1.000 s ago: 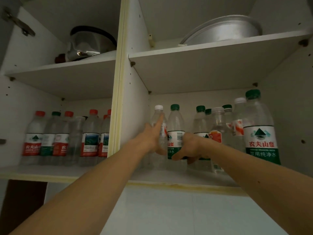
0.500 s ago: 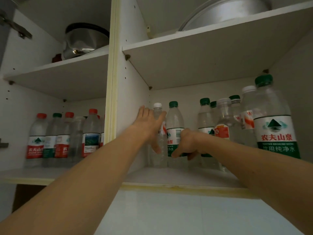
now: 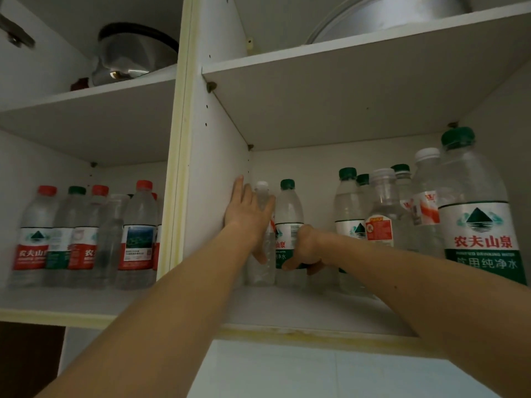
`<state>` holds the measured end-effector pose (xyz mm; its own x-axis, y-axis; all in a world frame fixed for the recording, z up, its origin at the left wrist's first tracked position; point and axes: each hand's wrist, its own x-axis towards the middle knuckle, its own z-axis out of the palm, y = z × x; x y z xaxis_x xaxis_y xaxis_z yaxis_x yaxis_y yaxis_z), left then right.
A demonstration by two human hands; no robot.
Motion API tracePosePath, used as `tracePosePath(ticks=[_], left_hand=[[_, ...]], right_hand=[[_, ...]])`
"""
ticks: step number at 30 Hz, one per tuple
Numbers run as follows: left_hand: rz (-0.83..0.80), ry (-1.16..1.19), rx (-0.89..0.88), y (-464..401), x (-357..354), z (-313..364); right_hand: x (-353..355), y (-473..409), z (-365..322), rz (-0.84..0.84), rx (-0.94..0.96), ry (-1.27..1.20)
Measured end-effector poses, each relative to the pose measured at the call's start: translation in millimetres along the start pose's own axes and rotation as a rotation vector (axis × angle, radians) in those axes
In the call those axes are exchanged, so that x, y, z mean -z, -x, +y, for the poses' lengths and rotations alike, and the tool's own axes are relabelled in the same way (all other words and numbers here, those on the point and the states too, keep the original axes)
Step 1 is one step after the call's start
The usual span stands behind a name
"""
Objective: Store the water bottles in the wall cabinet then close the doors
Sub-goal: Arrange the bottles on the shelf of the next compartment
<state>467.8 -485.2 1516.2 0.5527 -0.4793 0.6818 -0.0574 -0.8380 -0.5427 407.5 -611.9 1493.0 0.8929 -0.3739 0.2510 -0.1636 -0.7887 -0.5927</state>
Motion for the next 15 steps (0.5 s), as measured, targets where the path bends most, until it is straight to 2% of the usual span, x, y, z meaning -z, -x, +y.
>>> tracePosePath(ticks=[9, 15], left_hand=[[-0.015, -0.09, 0.029, -11, -13, 11], [-0.013, -0.065, 0.03, -6, -13, 13]], right_hand=[[-13, -18, 3, 0.132, 0.113, 0.204], [-15, -20, 6, 0.144, 0.117, 0.204]])
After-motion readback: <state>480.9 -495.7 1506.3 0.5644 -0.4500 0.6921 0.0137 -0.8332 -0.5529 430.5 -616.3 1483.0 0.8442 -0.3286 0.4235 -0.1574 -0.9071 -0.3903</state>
